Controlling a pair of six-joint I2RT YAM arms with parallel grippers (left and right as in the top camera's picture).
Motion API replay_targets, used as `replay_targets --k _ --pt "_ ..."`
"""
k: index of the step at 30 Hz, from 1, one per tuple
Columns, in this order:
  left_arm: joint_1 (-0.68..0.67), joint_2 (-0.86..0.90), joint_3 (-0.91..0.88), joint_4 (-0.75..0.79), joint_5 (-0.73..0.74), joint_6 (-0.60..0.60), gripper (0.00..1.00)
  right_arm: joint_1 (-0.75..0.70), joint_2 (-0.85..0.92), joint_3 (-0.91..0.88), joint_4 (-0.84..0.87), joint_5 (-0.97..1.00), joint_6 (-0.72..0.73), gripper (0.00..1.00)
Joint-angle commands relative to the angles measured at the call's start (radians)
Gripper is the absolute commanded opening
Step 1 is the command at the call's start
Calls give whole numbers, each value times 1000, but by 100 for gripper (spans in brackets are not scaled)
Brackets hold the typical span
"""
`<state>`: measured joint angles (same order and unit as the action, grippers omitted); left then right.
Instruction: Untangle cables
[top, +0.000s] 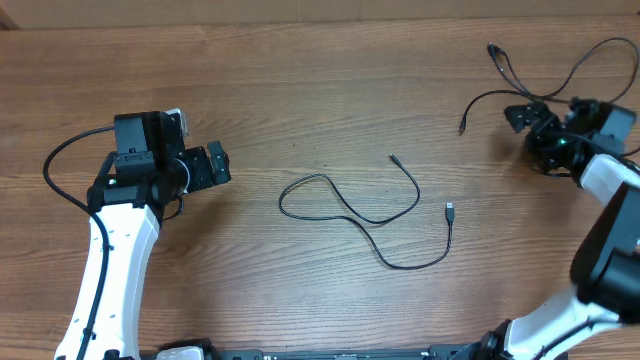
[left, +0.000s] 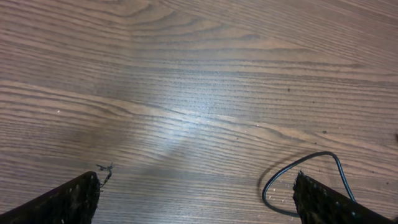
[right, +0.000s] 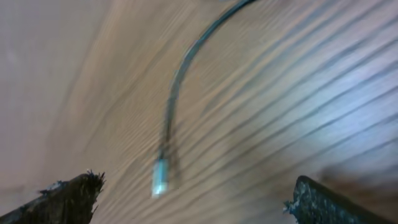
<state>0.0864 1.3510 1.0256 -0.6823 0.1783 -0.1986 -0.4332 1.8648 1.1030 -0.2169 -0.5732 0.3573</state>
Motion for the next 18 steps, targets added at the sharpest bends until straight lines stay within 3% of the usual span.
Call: replay_targets --k 1,5,10,18 --pt "-2 -9 4 2 -6 19 100 69 -162 8 -98 146 -53 100" --pt "-2 -9 4 2 -6 19 99 199 -319 8 -326 250 -51 100" --pt "-2 -9 4 2 -6 19 99 362 -391 8 -500 320 -51 100" --pt "-2 -9 4 2 -6 19 100 652 -388 8 -598 330 -51 100"
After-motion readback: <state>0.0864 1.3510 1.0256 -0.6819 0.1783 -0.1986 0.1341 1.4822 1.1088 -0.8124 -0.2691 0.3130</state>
